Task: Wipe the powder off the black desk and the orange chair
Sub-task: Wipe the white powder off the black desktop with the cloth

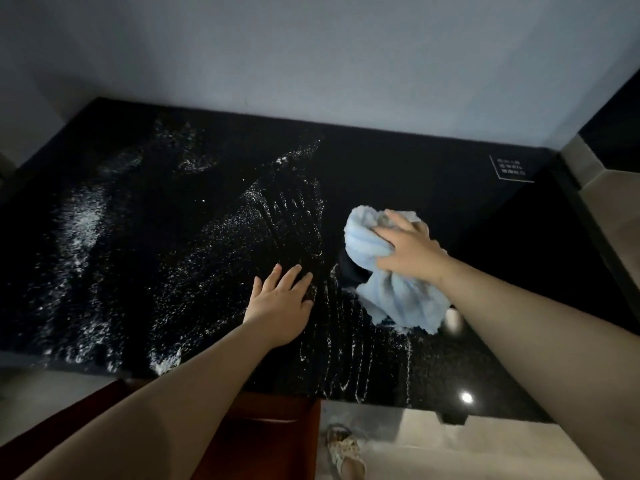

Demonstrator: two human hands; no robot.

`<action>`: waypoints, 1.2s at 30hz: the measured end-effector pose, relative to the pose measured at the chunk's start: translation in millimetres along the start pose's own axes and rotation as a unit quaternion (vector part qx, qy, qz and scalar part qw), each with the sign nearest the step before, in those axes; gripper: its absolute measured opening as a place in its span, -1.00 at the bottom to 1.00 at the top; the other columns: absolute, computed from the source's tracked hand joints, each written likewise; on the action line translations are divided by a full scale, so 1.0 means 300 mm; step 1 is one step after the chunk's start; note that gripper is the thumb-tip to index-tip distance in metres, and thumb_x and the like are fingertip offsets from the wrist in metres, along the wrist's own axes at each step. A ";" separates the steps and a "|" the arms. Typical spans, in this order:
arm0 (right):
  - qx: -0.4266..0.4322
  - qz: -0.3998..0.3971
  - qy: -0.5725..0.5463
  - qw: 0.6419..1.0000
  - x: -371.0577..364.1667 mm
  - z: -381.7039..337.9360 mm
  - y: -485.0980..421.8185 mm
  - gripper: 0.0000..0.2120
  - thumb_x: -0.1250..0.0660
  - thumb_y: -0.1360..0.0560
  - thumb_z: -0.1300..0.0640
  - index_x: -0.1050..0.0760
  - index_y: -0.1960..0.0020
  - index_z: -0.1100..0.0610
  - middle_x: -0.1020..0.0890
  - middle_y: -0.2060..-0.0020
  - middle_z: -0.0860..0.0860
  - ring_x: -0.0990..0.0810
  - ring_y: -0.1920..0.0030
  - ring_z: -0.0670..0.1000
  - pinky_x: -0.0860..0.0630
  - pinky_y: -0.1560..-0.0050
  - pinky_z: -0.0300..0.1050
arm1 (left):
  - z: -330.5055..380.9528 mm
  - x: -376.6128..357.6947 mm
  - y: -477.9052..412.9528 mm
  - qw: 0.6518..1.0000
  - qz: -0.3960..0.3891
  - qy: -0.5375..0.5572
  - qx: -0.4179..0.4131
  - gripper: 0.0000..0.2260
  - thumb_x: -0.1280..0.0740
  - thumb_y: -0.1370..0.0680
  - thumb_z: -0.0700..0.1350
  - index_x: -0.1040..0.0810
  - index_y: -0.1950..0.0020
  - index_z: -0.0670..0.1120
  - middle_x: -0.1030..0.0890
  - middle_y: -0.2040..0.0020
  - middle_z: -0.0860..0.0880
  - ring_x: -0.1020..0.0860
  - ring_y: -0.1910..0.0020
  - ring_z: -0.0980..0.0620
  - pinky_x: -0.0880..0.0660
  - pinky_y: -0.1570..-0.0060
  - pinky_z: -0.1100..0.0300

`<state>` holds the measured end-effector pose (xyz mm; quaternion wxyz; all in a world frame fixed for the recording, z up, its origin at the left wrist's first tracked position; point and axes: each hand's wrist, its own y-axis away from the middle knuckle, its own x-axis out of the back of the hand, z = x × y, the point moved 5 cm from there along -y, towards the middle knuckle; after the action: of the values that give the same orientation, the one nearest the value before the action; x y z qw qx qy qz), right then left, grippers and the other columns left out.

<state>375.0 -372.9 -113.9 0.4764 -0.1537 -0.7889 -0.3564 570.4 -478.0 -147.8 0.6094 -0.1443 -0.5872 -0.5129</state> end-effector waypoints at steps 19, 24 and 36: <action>0.039 0.000 0.068 0.997 -0.184 -0.100 0.171 -0.41 -0.21 -0.46 -0.06 -0.11 -0.44 -0.30 -0.03 -0.52 -0.17 0.00 -0.49 0.12 -0.10 -0.31 0.40 | 0.059 -0.073 0.087 1.000 -0.014 -0.006 -0.014 -0.54 0.07 -0.67 0.02 0.08 -0.56 0.06 0.13 -0.57 0.10 0.23 -0.54 -0.03 0.22 -0.48 -0.07; 0.098 0.011 0.063 0.993 -0.243 -0.056 0.328 -0.51 -0.22 -0.46 -0.04 -0.23 -0.35 -0.34 -0.15 -0.48 -0.19 -0.09 -0.44 0.07 -0.14 -0.32 0.31 | 0.096 -0.111 0.139 1.000 -0.009 0.027 0.006 -0.55 0.05 -0.66 -0.01 0.02 -0.56 0.07 0.09 -0.57 0.08 0.21 -0.54 -0.02 0.20 -0.49 -0.06; 0.130 0.014 0.026 0.991 -0.310 0.027 0.601 -0.68 -0.23 -0.47 -0.02 -0.42 -0.20 -0.27 -0.34 -0.34 -0.28 -0.22 -0.29 0.02 -0.23 -0.22 0.13 | 0.227 -0.253 0.339 0.999 -0.028 -0.018 -0.004 -0.55 0.05 -0.66 0.00 0.01 -0.56 0.06 0.09 -0.57 0.03 0.18 -0.54 -0.11 0.12 -0.48 -0.12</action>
<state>521.0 -232.1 -121.2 0.5177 -0.0917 -0.8138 -0.2478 628.9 -346.4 -151.7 0.5838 -0.1395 -0.5994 -0.5295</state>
